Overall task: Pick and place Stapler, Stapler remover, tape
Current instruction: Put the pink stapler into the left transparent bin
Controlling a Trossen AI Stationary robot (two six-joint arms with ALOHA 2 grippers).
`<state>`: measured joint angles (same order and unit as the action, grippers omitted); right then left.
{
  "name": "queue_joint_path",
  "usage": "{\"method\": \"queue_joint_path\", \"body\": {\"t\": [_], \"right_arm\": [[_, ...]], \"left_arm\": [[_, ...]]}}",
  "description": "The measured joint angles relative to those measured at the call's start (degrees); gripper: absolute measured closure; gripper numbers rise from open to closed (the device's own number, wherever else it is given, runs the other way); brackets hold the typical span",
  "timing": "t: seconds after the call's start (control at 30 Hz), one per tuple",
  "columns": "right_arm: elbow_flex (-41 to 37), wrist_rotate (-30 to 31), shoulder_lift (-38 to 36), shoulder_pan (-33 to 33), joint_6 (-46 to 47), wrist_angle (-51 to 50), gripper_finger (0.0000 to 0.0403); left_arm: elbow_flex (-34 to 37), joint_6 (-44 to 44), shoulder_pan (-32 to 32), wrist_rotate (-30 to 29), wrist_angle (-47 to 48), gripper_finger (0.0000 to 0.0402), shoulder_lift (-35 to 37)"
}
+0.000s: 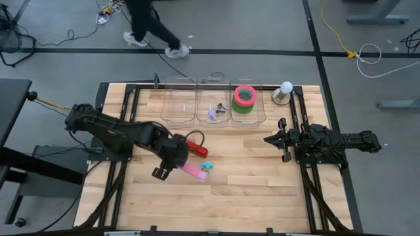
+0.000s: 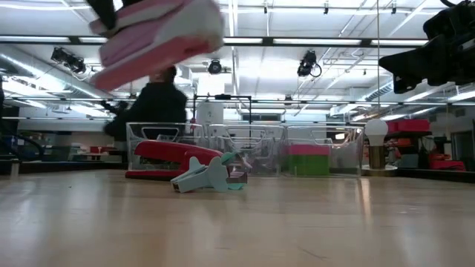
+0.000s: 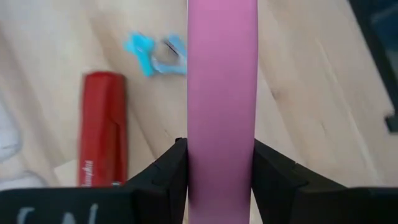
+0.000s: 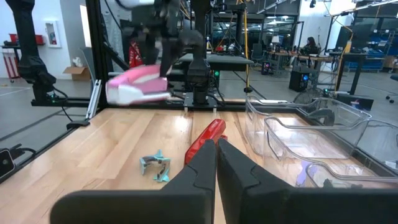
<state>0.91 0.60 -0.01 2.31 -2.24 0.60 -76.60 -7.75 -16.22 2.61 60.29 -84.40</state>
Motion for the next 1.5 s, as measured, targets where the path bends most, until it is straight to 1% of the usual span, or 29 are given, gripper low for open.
{"method": "queue_joint_path", "body": {"t": [0.2, 0.37, 0.53, 0.77, 1.03, 1.3, 1.5], "right_arm": [[0.0, 0.0, 0.0, 0.0, 0.0, 0.0, 0.0385], [0.0, 0.0, 0.0, 0.0, 0.0, 0.0, 0.0385], [0.0, 0.0, 0.0, 0.0, 0.0, 0.0, 0.0385], [0.0, 0.0, 0.0, 0.0, 0.0, 0.0, 0.0385], [0.0, 0.0, 0.0, 0.0, 0.0, 0.0, 0.0385], [0.0, 0.0, 0.0, 0.0, 0.0, 0.0, 0.0385], [0.0, 0.0, 0.0, 0.0, 0.0, 0.0, 0.0385]], "left_arm": [[-4.5, 1.6, 4.5, -0.5, 1.5, 0.0257, 0.0], [-5.2, 1.6, 7.9, -2.2, 2.1, 0.0259, 0.0], [-5.2, 2.8, 12.7, -4.3, 4.0, 0.0256, 0.0], [-5.2, 6.3, 20.3, -6.4, 6.7, 0.0259, 0.0], [-5.2, 7.6, 29.9, -6.5, 7.0, 0.0259, 0.0], [-5.2, 11.7, 40.6, -7.3, 7.0, 0.0256, 0.0], [-5.2, 13.1, 46.9, -7.0, 6.9, 0.0254, 0.0]]}}
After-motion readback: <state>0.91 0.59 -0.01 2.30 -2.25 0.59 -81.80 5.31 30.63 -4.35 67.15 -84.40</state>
